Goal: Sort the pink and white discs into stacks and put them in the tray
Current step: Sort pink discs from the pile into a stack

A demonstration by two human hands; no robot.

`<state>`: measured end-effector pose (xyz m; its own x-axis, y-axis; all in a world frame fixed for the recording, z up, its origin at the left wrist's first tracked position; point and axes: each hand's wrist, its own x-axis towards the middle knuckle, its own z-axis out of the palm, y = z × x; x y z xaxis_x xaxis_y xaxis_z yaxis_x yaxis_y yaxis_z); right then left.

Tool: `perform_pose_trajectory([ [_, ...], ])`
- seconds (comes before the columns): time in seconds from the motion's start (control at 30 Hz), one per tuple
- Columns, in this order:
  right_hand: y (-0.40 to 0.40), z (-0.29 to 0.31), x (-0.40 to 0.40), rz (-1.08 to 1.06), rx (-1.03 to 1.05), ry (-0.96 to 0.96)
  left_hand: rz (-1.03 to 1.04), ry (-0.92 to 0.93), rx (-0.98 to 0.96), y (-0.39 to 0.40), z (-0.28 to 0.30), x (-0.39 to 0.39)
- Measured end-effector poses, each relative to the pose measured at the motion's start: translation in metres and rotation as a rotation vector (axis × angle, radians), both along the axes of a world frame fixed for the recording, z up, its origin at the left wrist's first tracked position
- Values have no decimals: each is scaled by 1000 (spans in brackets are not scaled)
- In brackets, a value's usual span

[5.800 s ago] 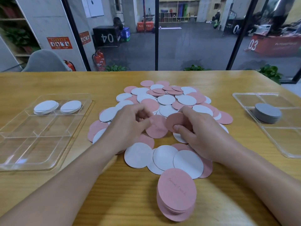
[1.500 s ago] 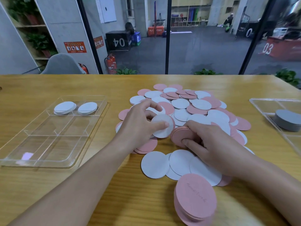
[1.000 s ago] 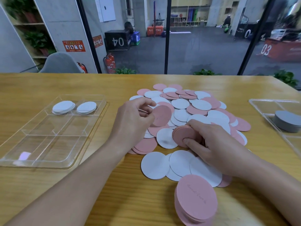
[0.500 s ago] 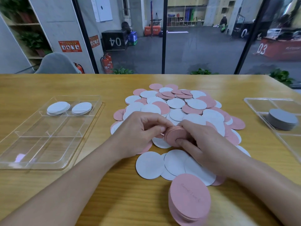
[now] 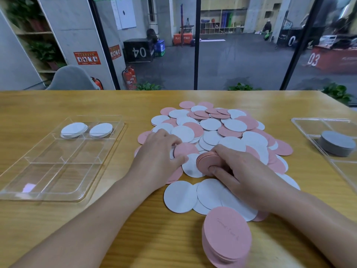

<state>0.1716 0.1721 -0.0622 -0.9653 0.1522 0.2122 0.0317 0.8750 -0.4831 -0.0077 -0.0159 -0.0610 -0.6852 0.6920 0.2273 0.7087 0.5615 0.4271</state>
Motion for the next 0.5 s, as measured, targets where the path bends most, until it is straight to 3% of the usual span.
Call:
perform_pose_trajectory([
  [0.13,0,1,0,-1,1,-7,-14,-240,277,0,1,-5],
  [0.37,2,0,0,8,7,3,5,-370,603,-6,11,-14],
  [0.5,2,0,0,4,10,0,-38,-405,601,-9,8,-19],
])
